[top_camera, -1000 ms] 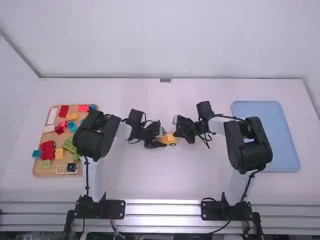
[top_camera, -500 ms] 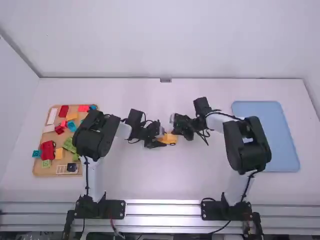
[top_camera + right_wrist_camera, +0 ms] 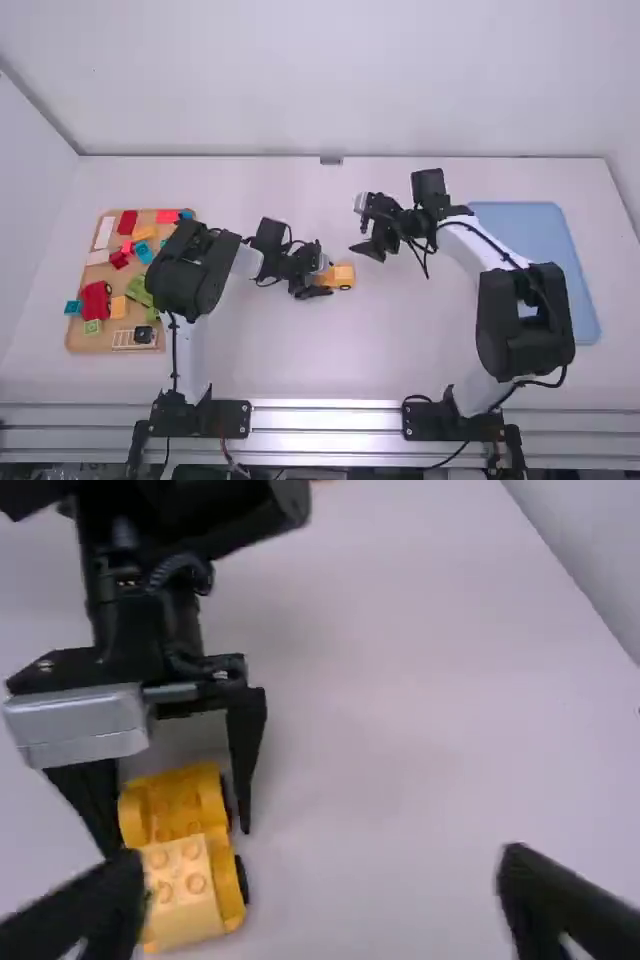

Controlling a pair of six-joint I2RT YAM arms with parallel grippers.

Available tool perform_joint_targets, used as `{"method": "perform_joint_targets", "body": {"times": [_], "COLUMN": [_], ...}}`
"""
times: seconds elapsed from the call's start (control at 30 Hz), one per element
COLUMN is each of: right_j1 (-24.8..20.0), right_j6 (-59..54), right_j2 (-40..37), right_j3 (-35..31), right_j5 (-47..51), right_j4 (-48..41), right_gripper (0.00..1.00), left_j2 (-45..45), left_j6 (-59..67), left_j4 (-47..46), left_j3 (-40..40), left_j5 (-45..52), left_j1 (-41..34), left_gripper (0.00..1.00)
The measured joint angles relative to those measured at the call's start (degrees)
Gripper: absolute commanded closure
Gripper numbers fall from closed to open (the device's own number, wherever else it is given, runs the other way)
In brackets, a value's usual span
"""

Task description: Assemble lego blocks to make yellow taxi

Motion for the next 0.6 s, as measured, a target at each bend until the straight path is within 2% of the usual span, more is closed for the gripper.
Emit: {"method": "perform_joint_targets", "body": {"times": [0.03,0.27,0.43,0.6], "right_j1": [0.0,0.0,0.0,0.0], "right_j6": [1.2,6.7,7.6,8.0], "right_j2": [0.0,0.0,0.0,0.0], "right_j3": [0.0,0.0,0.0,0.0], "right_j5": [0.8,3.4,3.8,3.8], "right_j4": [0.3,0.8,1.2,3.2], "right_gripper": [0.02,0.02,0.02,0.02], "left_j2": [0.0,-1.3,-7.3,-20.9], "left_j6": [0.1,0.0,-1.2,-1.8], "left_j4": [0.0,-3.4,-12.8,-29.5], "left_j3": [0.0,0.0,0.0,0.8], "left_j5": [-0.2,-1.6,-5.6,-11.4], "left_j1": [0.0,0.1,1.4,6.0], "left_gripper": [0.00,0.01,0.01,0.01]}}
